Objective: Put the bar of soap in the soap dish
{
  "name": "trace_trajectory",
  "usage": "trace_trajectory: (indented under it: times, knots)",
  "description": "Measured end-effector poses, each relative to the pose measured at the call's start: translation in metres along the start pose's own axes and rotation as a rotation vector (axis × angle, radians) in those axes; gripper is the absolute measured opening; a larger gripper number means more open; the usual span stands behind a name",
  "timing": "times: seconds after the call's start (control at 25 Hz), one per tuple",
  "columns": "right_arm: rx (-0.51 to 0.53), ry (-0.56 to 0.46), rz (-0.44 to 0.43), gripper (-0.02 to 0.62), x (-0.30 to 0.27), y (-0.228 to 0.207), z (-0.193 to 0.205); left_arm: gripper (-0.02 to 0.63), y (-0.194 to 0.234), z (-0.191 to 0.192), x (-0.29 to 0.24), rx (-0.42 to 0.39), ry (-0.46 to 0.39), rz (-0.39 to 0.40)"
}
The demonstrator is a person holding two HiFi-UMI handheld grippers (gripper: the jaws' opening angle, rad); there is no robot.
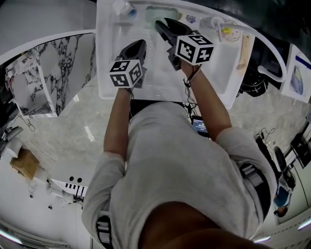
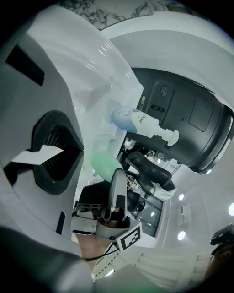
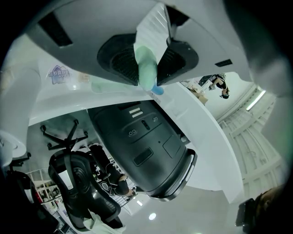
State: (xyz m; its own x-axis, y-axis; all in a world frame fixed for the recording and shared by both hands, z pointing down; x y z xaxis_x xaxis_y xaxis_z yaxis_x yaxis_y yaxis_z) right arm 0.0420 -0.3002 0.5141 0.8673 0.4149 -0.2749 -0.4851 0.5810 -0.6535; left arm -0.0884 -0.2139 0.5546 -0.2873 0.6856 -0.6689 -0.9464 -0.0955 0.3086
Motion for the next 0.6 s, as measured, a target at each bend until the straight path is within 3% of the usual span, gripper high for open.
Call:
trace_trajectory:
  times: [0.28,0.6]
  knots:
    - [-0.034,-0.079,0.009,0.127,-0.004,-0.016,-0.024,0.018,-0.006,0.000,-0.011,0.000,0.022,0.020]
    - [-0.072,-0.119,0.043,0.127,-0.010,-0.028,-0.021,0.018,-0.003,-0.003,-0.016,0.007,0.031,0.016]
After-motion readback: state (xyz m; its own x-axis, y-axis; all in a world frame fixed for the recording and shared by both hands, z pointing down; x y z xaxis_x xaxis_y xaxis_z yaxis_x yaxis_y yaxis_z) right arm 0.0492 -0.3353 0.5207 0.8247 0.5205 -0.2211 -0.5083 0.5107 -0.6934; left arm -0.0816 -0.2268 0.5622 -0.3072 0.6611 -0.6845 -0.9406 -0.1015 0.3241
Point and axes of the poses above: the fingertips, and each gripper's own axes: x backward along the fingers, y to its left, z out of its underside, the point moved 6 cm from there along x, backward along the fingers, and after that the axes turned 13 degrees about -z, right-handed, at the moved point
